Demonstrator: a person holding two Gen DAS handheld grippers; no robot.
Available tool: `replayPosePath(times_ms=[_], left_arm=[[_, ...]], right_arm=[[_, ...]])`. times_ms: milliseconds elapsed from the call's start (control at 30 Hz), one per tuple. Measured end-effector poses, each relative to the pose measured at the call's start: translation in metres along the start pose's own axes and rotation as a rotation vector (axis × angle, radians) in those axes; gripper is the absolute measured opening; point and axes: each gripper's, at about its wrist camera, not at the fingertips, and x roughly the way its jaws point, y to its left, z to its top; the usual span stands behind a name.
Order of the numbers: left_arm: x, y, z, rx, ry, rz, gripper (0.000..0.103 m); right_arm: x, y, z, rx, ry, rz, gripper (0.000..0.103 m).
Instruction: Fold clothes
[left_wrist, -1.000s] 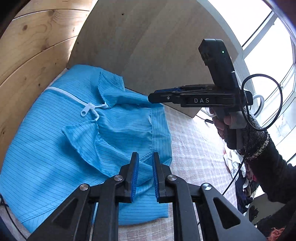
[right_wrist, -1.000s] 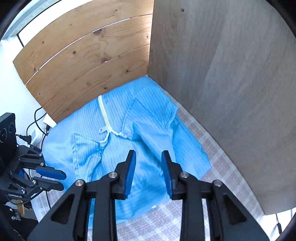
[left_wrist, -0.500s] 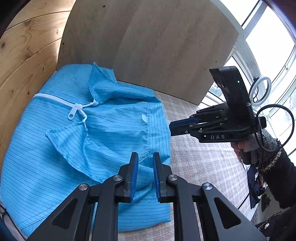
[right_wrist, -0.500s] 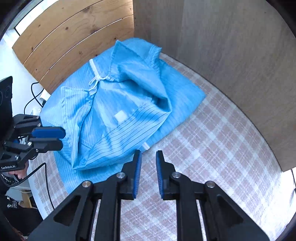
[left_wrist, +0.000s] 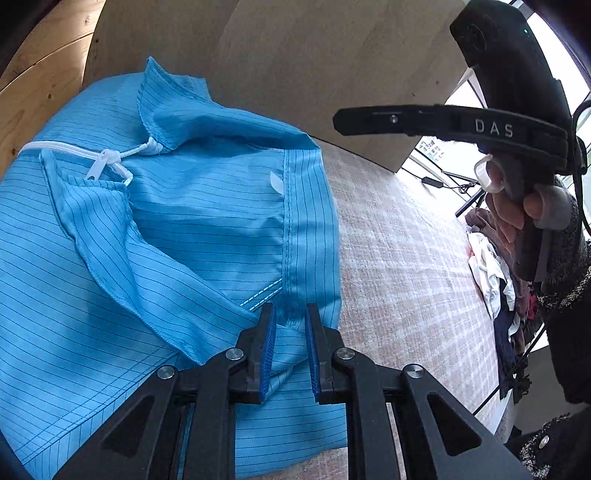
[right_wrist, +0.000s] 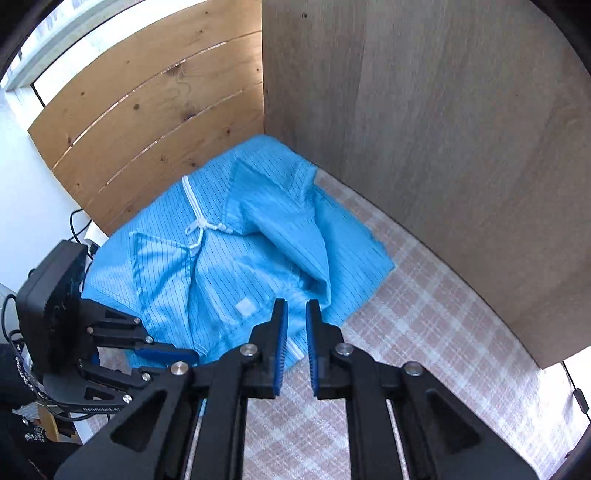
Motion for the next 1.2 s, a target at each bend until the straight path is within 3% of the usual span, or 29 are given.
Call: replayPosePath(times_ms=[67,167,200,267,333,400,500,800,967,1200], left_arm=[[-0.006,0.002,-0.001,-0.019,-0.005,-0.004,0.014],[-0.019,0.004,-0.002,-0.046,-0.017,-0.007,0.017],[-0.031,0.002,-0.003,-0.049,-0.032,0.004,0.021],[-0.056,-0.006,-0.007,-0.048,-0.064,0.049,0.052],[-0.081,-0.014,-0.010,-0.047,-0.097,0.093,0.057],[-0.106,-0.021,-0.013,-0.046,-0.129,0.138,0.062],[-0.135,-0.035,-0.018,-0.038,-0.164,0.183,0.077],[-0.172,-0.058,-0.038,-0.023,-0.239,0.245,0.078],[-0.190,-0.073,-0.054,-0.019,-0.270,0.270,0.078],[-0.210,-0.128,-0.097,-0.013,-0.285,0.294,0.079]], right_arm=[[0.035,0.005,0.019,-0.008,0.051,-0.011,0.016],[0.080,-0.004,0.016,-0.001,0.215,-0.144,0.015],[0.071,-0.004,0.010,0.028,0.195,-0.164,0.015],[0.029,0.000,-0.005,0.108,0.087,-0.183,0.018],[-0.017,0.016,-0.027,0.170,-0.008,-0.211,0.034],[-0.053,0.035,-0.043,0.210,-0.077,-0.252,0.058],[-0.099,0.068,-0.071,0.251,-0.164,-0.313,0.064],[-0.145,0.118,-0.140,0.437,-0.209,-0.420,0.067],[-0.170,0.139,-0.173,0.432,-0.233,-0.481,0.067],[-0.194,0.149,-0.218,0.402,-0.237,-0.456,0.067]])
